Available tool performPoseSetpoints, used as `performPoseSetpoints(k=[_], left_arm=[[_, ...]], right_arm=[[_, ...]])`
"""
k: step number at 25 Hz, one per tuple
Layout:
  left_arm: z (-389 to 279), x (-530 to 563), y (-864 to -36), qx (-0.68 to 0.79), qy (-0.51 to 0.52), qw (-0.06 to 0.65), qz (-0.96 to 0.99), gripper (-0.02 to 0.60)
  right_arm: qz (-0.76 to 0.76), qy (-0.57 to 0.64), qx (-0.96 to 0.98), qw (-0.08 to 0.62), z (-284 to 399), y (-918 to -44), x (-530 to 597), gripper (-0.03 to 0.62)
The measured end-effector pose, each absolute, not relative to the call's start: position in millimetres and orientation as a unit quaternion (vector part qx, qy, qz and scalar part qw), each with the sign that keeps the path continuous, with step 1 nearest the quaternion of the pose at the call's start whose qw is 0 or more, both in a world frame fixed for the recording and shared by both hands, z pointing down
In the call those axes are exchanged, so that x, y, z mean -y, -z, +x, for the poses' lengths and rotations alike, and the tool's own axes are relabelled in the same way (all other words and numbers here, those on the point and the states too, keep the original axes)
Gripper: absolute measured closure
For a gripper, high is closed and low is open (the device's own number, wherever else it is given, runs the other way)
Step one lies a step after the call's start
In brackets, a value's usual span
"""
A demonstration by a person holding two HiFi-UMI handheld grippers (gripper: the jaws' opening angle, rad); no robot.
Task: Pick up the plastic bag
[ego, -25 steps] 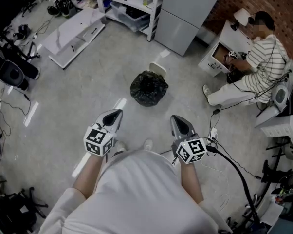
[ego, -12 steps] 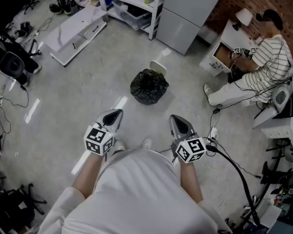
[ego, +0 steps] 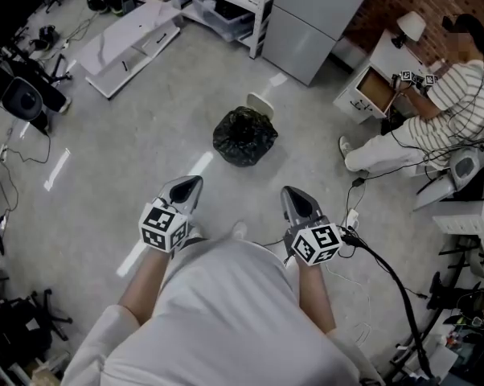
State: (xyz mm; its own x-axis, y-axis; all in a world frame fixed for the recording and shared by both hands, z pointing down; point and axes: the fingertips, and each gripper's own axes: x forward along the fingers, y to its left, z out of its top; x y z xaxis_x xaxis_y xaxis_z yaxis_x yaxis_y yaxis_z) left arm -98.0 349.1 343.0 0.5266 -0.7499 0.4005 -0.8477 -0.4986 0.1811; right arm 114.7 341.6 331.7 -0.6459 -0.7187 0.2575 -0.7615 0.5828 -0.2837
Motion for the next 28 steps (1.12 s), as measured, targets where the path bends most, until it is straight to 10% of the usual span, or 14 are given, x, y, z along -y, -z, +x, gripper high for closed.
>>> performPoseSetpoints(k=[28], left_arm=[[-74.7,-229.0,-377.9,0.438,-0.163,0.193,0.863,0.578]], right_arm=[[0.424,-0.199,0.878,0.095,129.7,-370.4,-244.2,0.592]])
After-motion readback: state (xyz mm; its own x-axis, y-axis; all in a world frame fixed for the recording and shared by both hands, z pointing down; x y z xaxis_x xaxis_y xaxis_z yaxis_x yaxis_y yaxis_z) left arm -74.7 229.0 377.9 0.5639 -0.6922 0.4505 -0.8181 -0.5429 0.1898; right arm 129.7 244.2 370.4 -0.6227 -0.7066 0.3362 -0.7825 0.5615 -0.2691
